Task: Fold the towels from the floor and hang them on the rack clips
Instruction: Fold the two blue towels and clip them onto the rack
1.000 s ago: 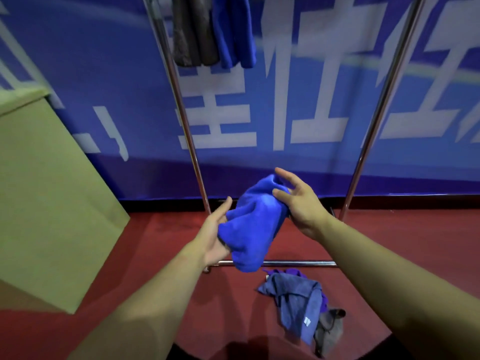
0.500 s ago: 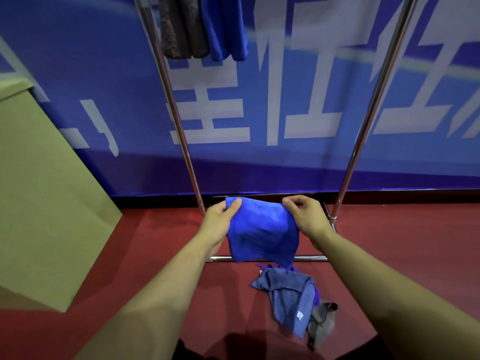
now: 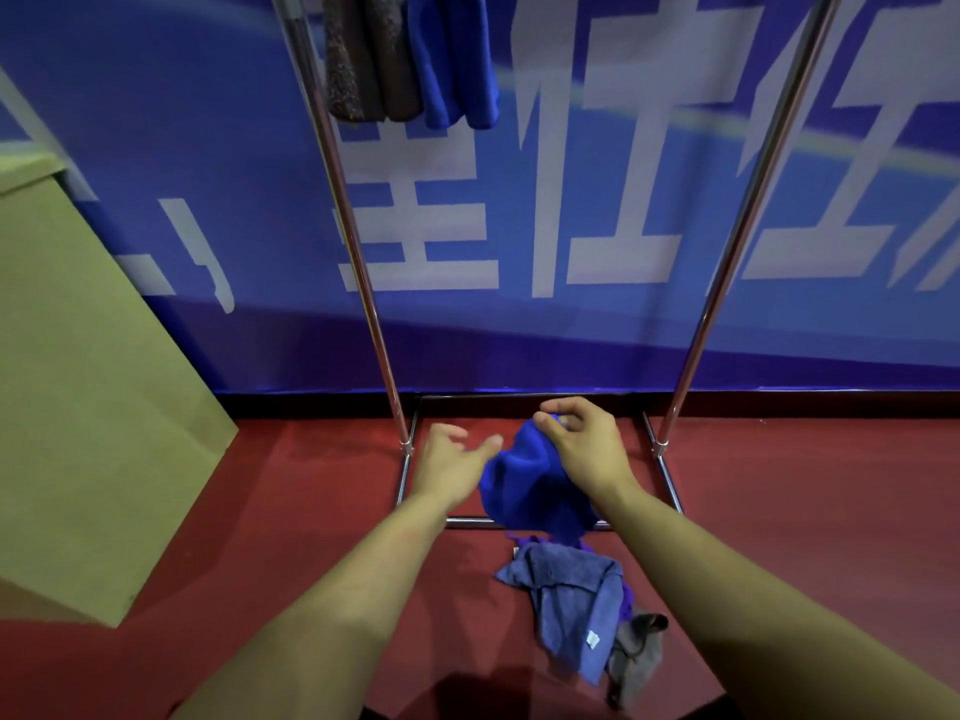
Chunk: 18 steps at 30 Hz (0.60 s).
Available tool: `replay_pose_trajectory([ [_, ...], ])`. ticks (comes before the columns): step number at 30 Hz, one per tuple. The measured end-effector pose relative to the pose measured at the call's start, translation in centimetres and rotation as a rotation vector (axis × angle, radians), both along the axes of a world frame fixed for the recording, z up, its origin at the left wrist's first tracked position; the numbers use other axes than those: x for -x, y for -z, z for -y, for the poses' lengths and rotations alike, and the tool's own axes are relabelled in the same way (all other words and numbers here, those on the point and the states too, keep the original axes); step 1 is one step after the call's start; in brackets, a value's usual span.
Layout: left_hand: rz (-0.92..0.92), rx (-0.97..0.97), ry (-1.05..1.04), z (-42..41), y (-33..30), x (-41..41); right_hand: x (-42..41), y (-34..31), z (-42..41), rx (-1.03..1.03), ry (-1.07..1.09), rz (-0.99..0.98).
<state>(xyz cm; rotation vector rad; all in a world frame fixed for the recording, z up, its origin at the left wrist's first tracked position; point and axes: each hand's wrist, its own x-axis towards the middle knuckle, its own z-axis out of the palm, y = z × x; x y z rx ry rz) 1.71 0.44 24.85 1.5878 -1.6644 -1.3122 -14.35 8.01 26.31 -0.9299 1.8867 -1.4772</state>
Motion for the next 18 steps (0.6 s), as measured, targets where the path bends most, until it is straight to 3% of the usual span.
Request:
replay_pose_trajectory([
  [2, -0.353, -0.237, 0.065, -1.1, -1.0, 1.2, -0.9, 0.1, 0.1, 0.0, -0.066, 0.015],
  [4, -0.503, -0.325, 0.103, -2.0, -1.4, 2.2, -1.6, 0.2, -0.1, -0.007, -0.139, 0.059],
  [6, -0.511, -0.272, 0.083, -2.2, -1.1, 2.5, -1.7, 0.1, -0.4, -0.027, -0.192, 0.103],
  [12, -0.369, -0.054, 0.169, -2.4, -0.5, 2.6, -1.5, 0.4, -0.4, -0.037, -0.169, -0.023],
  [15, -0.303, -0.037, 0.238, -2.3, -0.1, 2.5, -1.7, 0.9, -0.2, -0.058, -0.127, -0.129],
  [18, -0.228, 0.004, 0.197, -1.9, 0.2, 2.3, -1.9, 1.2, 0.0, -0.046, -0.109, -0.098],
])
